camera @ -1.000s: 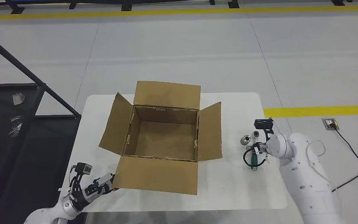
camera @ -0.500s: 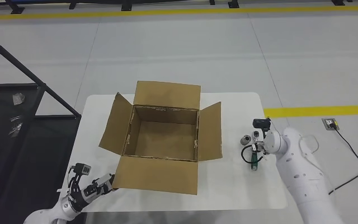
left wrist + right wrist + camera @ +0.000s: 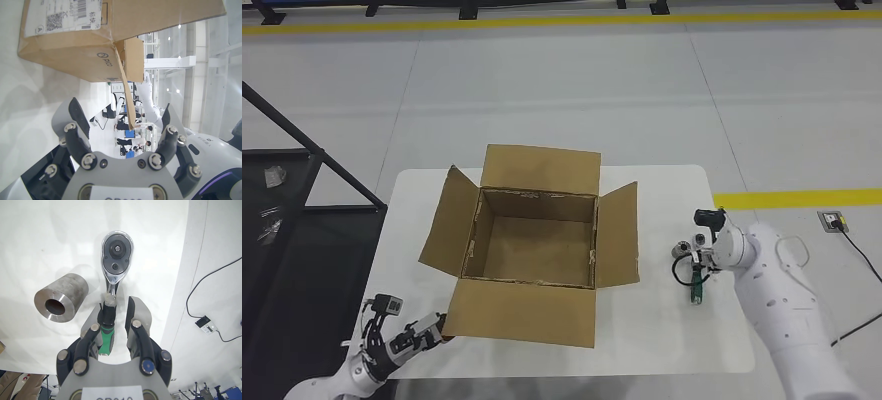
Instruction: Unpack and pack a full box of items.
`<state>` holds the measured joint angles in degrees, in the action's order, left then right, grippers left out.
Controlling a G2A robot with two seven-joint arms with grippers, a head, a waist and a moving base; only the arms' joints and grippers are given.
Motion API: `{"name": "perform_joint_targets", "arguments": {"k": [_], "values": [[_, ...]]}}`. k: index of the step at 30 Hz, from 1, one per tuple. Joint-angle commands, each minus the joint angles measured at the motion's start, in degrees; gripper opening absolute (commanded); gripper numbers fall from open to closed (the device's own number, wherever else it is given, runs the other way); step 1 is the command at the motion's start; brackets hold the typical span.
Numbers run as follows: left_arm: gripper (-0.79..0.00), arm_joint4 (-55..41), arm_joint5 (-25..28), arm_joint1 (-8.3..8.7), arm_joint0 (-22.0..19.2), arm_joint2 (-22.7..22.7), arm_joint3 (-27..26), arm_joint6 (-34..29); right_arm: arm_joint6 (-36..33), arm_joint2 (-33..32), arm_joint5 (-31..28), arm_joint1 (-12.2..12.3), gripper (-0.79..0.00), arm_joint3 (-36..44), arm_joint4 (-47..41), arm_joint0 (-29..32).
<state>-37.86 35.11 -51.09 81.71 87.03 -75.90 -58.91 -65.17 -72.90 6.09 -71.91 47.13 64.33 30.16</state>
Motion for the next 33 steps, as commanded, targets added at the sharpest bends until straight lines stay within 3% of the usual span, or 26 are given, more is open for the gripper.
{"name": "perform_joint_targets", "arguments": {"k": [1,11,19,23,26,30,33], "values": [[0.0,0.0,0.0,-0.03,0.1,0.3,0.0,0.0,0.2,0.1,-0.5,-0.1,-0.48,-1.1,-0.5,-0.5],[0.0,0.4,0.0,-0.24,0.5,0.8,-0.5,-0.4,1.2,1.1,-1.2,-0.4,-0.477,-4.2,-1.8,-1.9],[0.0,0.8,0.0,-0.41,0.5,1.1,-0.7,-0.7,1.6,1.3,-1.7,-0.4,-0.603,-5.2,-2.8,-2.2],[0.0,0.9,-0.1,-0.5,0.5,1.3,-0.7,-0.8,1.6,1.4,-1.9,-0.4,-0.773,-5.6,-3.2,-2.4],[0.0,1.0,-0.2,-0.57,0.6,1.4,-0.7,-0.7,2.6,1.0,-2.0,-0.3,-0.785,-5.1,-3.5,-2.5],[0.0,1.1,-0.2,-0.65,0.7,1.6,-0.7,-0.7,3.7,-0.3,-0.4,0.3,-0.785,-1.0,-2.7,-1.8],[0.0,1.2,-0.1,-0.72,0.7,1.7,-0.8,-0.7,5.2,-2.2,2.2,1.2,-0.785,7.8,-0.7,0.9]]}}
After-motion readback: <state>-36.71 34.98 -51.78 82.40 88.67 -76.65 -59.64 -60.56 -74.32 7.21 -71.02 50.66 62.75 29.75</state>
